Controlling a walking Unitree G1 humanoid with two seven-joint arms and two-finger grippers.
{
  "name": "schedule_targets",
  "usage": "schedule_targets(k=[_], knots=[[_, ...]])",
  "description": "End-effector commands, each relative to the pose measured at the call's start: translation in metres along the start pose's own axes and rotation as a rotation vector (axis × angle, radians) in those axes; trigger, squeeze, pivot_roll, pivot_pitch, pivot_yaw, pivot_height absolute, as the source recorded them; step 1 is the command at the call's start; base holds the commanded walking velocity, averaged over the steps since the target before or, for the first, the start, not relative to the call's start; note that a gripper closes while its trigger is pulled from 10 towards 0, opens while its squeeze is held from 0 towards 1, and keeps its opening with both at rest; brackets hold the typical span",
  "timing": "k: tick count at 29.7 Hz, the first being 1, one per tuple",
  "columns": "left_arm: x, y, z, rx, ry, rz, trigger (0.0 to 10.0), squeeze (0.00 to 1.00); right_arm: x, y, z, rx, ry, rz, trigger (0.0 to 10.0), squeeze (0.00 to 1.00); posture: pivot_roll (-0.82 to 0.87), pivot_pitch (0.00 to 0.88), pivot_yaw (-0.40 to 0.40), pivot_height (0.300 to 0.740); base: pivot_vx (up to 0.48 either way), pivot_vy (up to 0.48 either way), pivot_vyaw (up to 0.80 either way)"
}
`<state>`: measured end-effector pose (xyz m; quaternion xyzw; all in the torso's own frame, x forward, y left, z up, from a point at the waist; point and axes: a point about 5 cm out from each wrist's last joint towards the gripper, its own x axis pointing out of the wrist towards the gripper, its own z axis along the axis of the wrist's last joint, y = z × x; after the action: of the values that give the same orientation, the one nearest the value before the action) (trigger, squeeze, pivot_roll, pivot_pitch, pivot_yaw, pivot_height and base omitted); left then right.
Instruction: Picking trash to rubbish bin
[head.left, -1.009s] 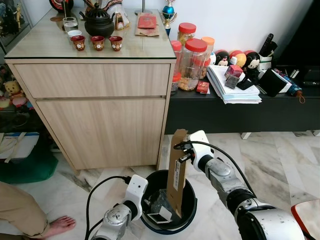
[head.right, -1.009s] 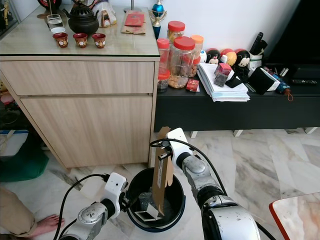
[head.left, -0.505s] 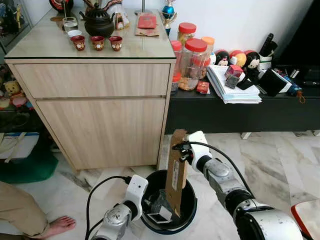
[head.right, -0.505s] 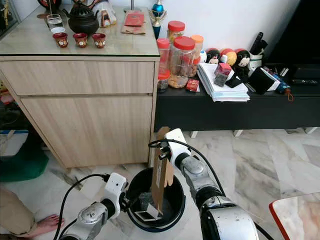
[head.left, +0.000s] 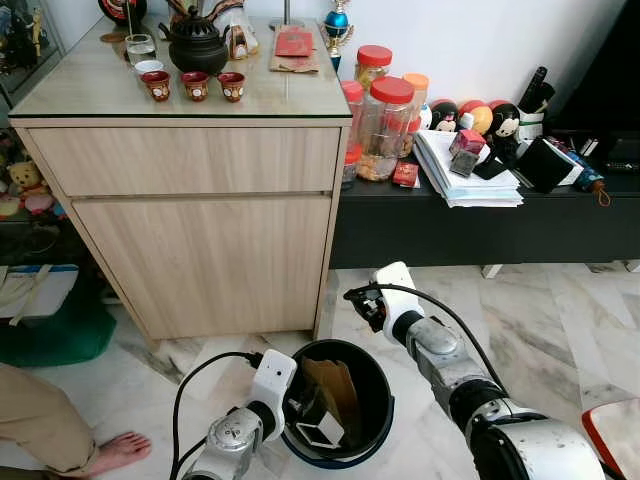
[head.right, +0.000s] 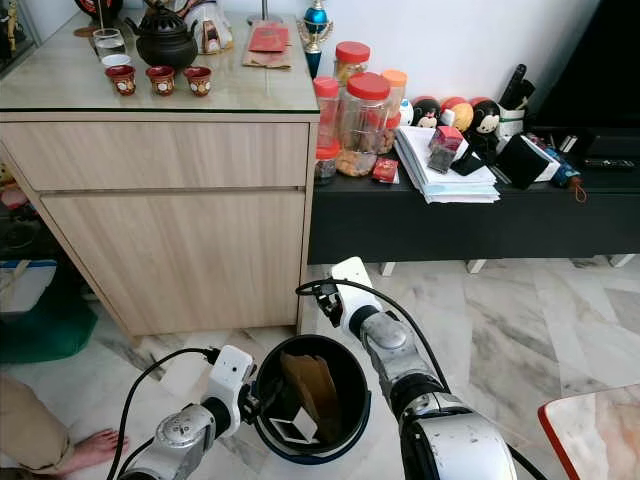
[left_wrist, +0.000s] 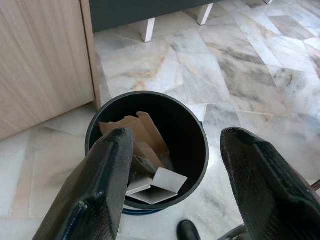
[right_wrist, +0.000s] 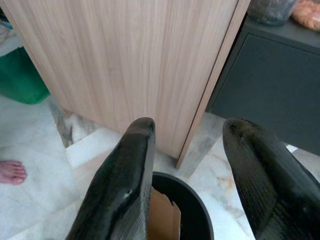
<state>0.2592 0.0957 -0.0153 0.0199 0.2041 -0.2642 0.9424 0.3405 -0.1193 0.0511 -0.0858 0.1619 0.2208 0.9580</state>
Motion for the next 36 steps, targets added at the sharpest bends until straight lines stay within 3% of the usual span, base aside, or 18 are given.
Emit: schedule_targets(k=[1,4,7,8,12,18,26,36], knots=[[-0.001,-0.001,-0.003,-0.003,0.011,0.007,10.0,0.00,-0.002,0.001,-0.008,0.000,0.025,-0.005,10.0,0.00,0.13,0.091,-0.108,0.740,0.000,0.000,0.00],[-0.005,0.010,-0.007,0.005,0.039,0.087,10.0,0.00,-0.006,0.005,-0.022,0.021,0.063,-0.011,10.0,0.00,0.12,0.088,-0.109,0.740,0.000,0.000,0.00],[-0.006,0.012,-0.008,0.006,0.044,0.102,10.0,0.00,-0.007,0.006,-0.024,0.029,0.067,-0.012,10.0,0.00,0.12,0.088,-0.109,0.740,0.000,0.000,0.00],[-0.015,0.031,-0.018,-0.029,0.089,0.235,10.0,0.00,-0.014,0.014,-0.046,0.038,0.125,-0.001,10.0,0.00,0.11,0.076,-0.109,0.740,0.000,0.000,0.00],[-0.038,0.053,-0.041,-0.088,0.166,0.398,10.0,0.00,-0.034,0.024,-0.086,0.059,0.234,-0.020,10.0,0.00,0.11,0.064,-0.106,0.740,0.000,0.000,0.00],[-0.053,0.059,-0.058,-0.131,0.218,0.477,10.0,0.00,-0.053,0.016,-0.113,0.117,0.328,-0.125,10.0,0.00,0.10,0.053,-0.107,0.740,0.000,0.000,0.00],[-0.064,0.054,-0.075,-0.149,0.279,0.504,10.0,0.00,-0.072,0.010,-0.136,0.190,0.409,-0.206,10.0,0.00,0.08,0.034,-0.108,0.740,0.000,0.000,0.00],[-0.095,0.042,-0.117,-0.221,0.456,0.570,10.0,0.00,-0.102,0.027,-0.173,0.315,0.531,-0.219,10.0,0.00,0.06,0.001,-0.092,0.740,0.000,0.000,0.00]])
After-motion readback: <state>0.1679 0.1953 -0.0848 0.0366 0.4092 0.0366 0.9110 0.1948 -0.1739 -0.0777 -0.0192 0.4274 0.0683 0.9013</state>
